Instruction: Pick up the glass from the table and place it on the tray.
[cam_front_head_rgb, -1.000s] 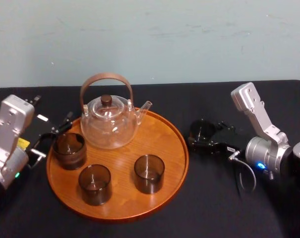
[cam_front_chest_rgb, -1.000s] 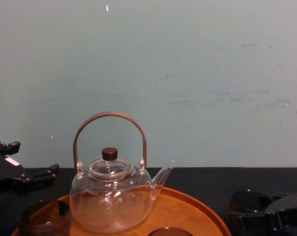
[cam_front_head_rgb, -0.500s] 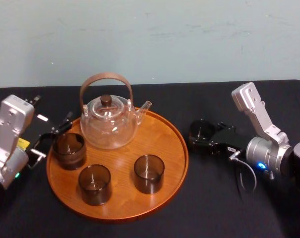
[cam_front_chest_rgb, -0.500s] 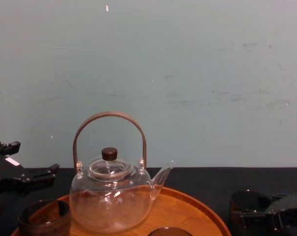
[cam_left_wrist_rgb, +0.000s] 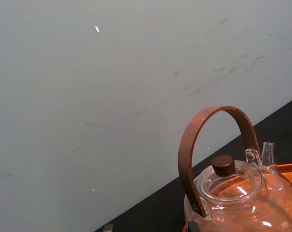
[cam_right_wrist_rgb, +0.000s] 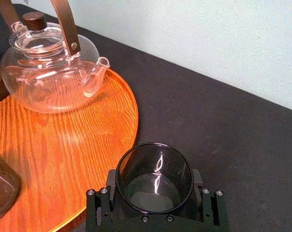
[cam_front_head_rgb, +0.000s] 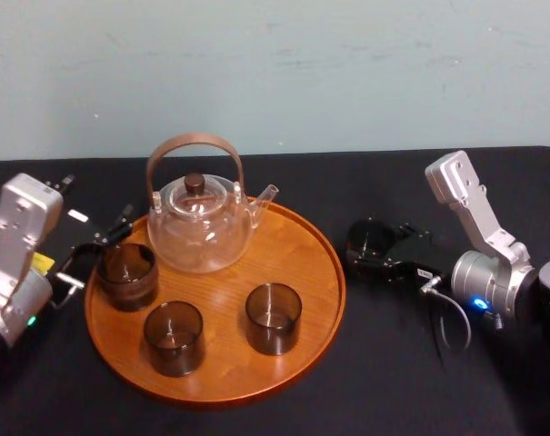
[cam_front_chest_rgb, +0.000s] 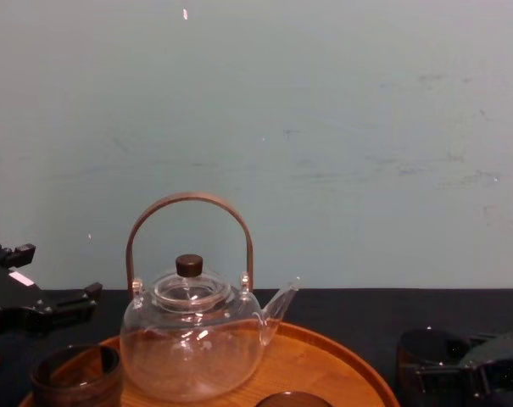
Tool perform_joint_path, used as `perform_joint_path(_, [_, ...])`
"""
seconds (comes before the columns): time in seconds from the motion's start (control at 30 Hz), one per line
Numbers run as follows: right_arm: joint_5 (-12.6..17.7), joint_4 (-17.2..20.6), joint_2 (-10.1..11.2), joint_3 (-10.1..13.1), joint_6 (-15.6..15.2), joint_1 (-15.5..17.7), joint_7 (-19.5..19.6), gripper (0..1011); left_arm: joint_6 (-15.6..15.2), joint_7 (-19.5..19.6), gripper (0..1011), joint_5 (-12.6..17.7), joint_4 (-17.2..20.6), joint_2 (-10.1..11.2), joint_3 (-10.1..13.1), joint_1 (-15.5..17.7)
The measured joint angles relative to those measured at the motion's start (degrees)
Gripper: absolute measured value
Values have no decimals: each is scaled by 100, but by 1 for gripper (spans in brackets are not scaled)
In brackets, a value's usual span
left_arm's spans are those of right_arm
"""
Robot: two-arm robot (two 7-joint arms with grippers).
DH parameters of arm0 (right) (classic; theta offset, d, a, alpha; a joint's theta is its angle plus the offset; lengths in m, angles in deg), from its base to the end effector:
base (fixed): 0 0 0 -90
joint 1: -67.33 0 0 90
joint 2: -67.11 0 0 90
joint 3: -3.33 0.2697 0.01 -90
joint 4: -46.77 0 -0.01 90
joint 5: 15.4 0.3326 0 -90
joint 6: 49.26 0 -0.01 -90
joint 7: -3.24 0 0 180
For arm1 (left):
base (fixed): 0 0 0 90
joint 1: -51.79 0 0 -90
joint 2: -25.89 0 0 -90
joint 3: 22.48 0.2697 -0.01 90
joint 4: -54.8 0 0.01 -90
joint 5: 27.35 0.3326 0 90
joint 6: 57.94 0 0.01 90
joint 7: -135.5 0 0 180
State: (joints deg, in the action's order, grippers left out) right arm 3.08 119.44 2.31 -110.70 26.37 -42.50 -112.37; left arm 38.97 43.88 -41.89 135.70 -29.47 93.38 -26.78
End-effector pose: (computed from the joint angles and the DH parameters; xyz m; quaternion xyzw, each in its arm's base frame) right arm 0.4233 -0.0399 -0.2779 -0.1941 0.0754 -0.4299 0.8785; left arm 0.3773 0.0648 -0.2905 0.1415 -0.1325 0.5799 0.7913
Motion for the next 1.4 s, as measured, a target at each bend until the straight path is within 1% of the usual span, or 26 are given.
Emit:
perform_joint_path(0.13, [49, 63, 41, 47, 10, 40, -63, 903, 0, 0, 1001, 0, 0, 0, 0, 0])
perform_joint_path(0.37, [165, 370, 164, 119, 64, 97, -191, 903, 0, 0, 1001, 0, 0, 0, 0, 0])
perform_joint_path(0.6, [200, 553, 213, 93, 155, 23, -278, 903, 0, 0, 1001, 0, 0, 0, 0, 0])
perform_joint_path(0.73, [195, 611, 214, -17, 211, -102, -379, 903, 0, 0, 1001, 0, 0, 0, 0, 0])
perform_joint_path(0.9, [182, 585, 161, -167, 251, -223, -469, 903, 0, 0, 1001, 0, 0, 0, 0, 0])
perform_joint_path(1.4, [84, 196, -147, -635, 411, -532, -646, 903, 0, 0, 1001, 0, 0, 0, 0, 0])
